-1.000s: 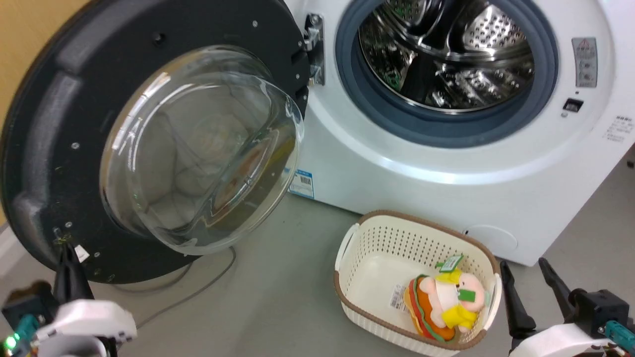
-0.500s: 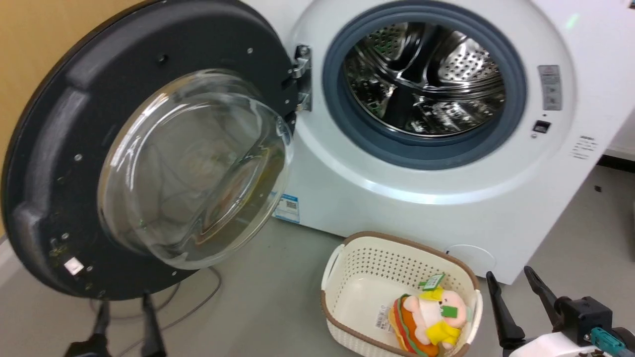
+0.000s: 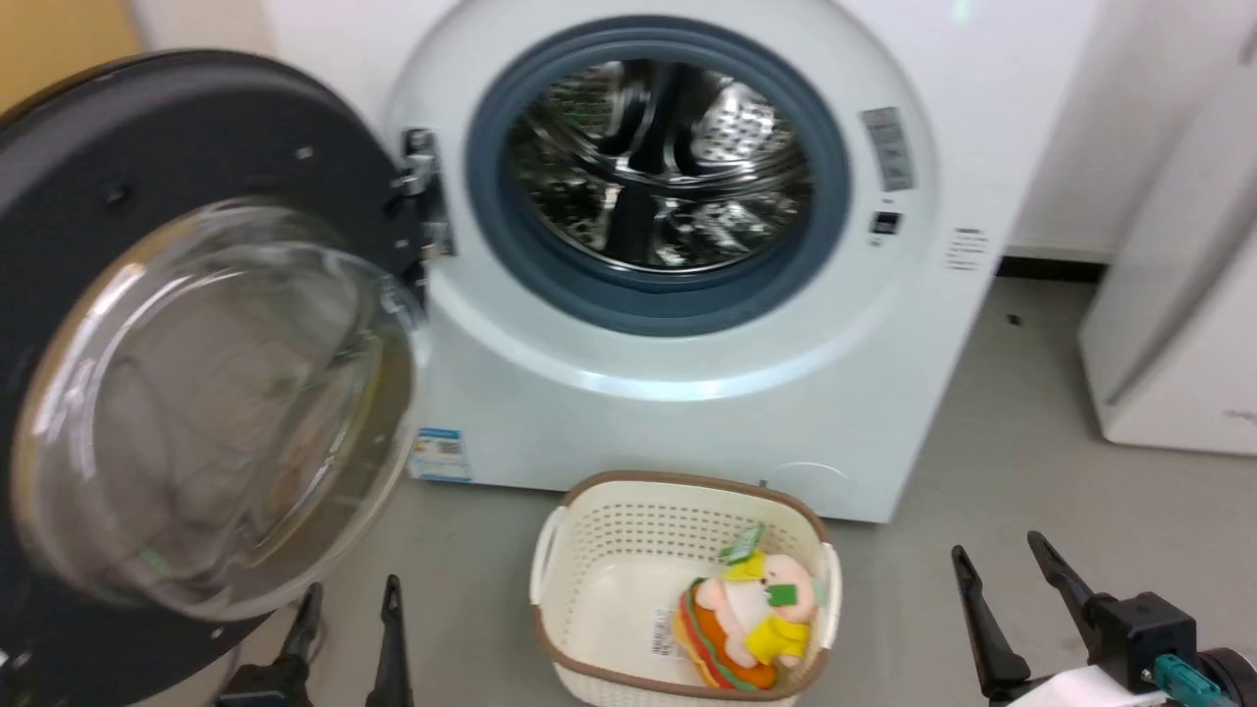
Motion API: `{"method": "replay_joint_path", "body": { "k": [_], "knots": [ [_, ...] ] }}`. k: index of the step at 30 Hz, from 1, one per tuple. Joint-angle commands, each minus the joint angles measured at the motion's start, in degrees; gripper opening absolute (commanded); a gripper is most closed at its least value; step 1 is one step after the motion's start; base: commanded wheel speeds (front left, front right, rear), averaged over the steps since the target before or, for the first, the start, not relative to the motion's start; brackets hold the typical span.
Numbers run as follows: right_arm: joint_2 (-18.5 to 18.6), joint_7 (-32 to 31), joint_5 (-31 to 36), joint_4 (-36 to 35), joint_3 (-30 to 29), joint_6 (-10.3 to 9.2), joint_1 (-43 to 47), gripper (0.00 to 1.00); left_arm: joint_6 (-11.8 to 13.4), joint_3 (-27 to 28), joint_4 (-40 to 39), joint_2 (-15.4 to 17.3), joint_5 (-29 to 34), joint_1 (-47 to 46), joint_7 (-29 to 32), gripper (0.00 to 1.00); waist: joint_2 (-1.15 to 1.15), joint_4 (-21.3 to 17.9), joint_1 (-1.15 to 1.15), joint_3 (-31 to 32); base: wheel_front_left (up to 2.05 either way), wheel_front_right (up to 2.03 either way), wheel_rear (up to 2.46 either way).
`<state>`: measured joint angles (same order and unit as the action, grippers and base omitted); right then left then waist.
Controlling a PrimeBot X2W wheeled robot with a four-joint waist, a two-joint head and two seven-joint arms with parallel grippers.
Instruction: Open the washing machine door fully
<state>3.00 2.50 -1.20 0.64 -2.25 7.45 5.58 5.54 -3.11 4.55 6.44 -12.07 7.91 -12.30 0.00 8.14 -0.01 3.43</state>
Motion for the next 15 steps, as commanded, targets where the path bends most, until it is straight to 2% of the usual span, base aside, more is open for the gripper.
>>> {"method": "replay_joint_path", "body": {
  "k": [1,7,15],
  "knots": [
    [-0.13,-0.26,0.44,-0.54,0.14,0.03,0.81,1.00,-0.20,-0.51,0.44,0.42,0.52,-0.75,0.50,1.00,0.00,-3.70,0.01,0.09,0.00,0.00,0.00],
    [-0.13,-0.93,1.01,-1.30,0.74,0.03,1.65,1.00,-0.12,-1.65,1.79,0.10,0.56,-1.39,0.80,1.00,0.00,-8.07,0.01,-0.02,0.00,0.00,0.00],
    [-0.13,-0.99,0.83,-2.01,1.22,0.03,2.08,1.00,0.26,-2.18,3.03,0.00,0.25,-1.23,0.82,1.00,0.00,-10.36,0.01,-0.15,0.00,0.00,0.00]
  ]
}}
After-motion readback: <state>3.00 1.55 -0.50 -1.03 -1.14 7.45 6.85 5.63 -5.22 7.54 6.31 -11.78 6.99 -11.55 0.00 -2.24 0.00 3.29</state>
